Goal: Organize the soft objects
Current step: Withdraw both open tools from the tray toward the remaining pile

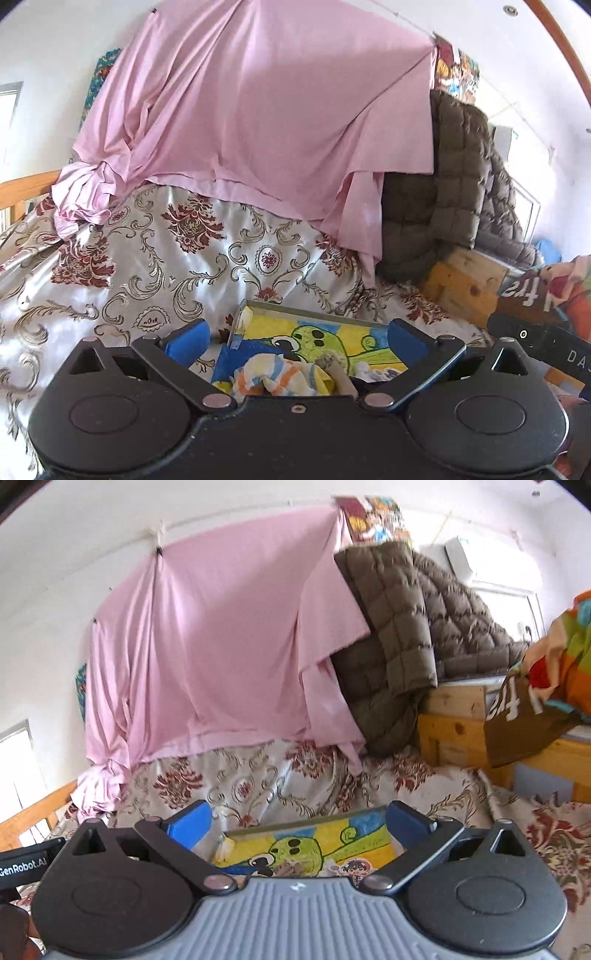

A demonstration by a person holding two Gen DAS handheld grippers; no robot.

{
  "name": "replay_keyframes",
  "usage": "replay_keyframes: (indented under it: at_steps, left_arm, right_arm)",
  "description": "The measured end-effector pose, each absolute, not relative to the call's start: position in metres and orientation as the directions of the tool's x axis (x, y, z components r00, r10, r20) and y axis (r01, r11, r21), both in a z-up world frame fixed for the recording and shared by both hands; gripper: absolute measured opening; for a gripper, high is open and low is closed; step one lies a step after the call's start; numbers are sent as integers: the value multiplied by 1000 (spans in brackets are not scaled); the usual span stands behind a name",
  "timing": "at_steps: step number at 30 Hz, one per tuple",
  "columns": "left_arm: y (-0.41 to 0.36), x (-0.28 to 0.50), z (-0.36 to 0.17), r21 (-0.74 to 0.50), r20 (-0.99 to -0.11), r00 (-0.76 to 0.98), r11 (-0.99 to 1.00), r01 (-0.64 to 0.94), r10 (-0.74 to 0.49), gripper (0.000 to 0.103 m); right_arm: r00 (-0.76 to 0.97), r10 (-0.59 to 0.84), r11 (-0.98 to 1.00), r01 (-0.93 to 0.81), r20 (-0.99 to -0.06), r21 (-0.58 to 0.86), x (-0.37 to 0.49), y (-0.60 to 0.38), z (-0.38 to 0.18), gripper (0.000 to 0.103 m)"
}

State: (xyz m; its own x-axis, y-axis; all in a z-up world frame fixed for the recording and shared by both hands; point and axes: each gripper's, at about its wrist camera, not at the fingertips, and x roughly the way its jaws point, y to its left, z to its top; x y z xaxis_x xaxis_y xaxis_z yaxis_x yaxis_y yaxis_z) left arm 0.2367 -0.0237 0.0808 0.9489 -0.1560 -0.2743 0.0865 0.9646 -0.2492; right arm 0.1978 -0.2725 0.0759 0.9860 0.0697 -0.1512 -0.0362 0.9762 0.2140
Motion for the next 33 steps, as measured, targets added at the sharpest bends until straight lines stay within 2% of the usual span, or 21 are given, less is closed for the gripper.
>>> replay_keyframes:
  at_steps: [6, 11, 20, 26, 33]
  left_arm:
    - [-25, 187, 81, -252, -237, 958, 962, 101, -163, 102]
    - [-17, 149, 76, -237, -237, 955, 964, 123, -180, 102]
    - [8, 101, 46, -204, -300, 932, 968, 145, -203, 102]
    - [26, 85, 23, -200, -352, 913, 970, 140, -204, 102]
    - [30, 94, -2, -169, -507, 848, 982, 79, -156, 102]
  right_arm:
    - [998, 35, 988, -27, -53, 151, 142, -264, 71, 103]
    - [997, 51, 993, -45, -53, 107, 108, -257, 58, 103]
    - [983, 58, 997, -50, -172, 52, 76, -239, 37, 103]
    - [944, 80, 995, -56, -321, 82, 72, -233, 19, 103]
    - [866, 142, 989, -138, -480, 44, 86, -214, -2, 103]
